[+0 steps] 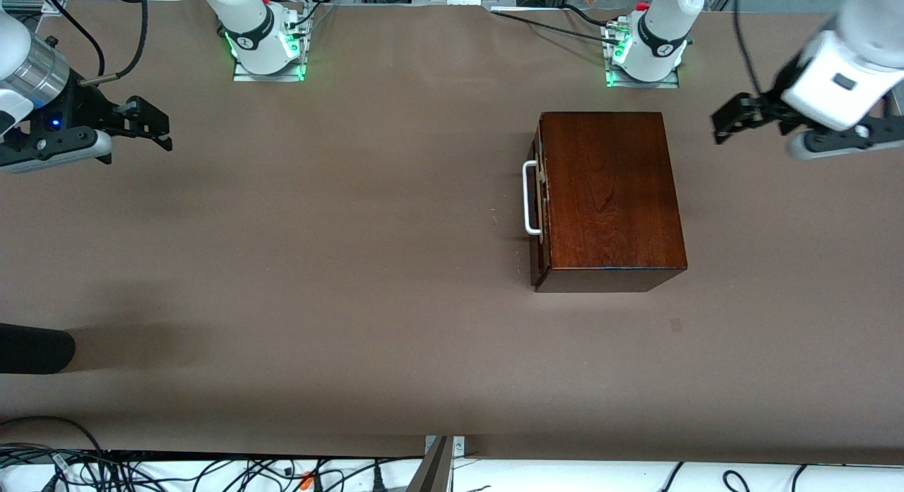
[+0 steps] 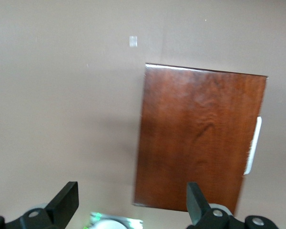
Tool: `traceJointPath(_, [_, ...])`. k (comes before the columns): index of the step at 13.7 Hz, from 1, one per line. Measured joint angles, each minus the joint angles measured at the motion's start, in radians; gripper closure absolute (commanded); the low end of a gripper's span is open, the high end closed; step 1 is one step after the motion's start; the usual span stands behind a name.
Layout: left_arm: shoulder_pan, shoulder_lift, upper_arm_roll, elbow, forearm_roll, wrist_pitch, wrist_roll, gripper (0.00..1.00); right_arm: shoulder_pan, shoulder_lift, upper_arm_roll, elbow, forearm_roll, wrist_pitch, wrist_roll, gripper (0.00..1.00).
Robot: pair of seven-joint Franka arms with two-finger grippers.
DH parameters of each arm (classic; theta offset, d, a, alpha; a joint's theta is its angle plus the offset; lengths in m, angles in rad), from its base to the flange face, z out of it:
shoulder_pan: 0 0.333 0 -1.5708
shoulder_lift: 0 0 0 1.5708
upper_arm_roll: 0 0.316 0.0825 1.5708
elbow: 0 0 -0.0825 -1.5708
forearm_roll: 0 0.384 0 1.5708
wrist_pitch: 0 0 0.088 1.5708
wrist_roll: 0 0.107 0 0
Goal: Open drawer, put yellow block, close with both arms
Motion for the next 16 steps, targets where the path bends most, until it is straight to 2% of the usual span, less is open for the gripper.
traceJointPath(2, [0.005, -0.020, 0.045, -0.056, -0.007, 0.065, 0.116, 0.00, 0.000, 0.000, 0.000, 0.000, 0.000, 0.000, 0.000, 0.00])
traceJointPath(6, [0.002, -0.063, 0.048, -0.148, -0.008, 0.141, 0.141, 0.00, 0.000, 0.000, 0.000, 0.000, 0.000, 0.000, 0.000, 0.00])
traceJointPath(16, [0.004, -0.075, 0.053, -0.153, -0.008, 0.146, 0.141, 0.00, 0.000, 0.000, 0.000, 0.000, 0.000, 0.000, 0.000, 0.00])
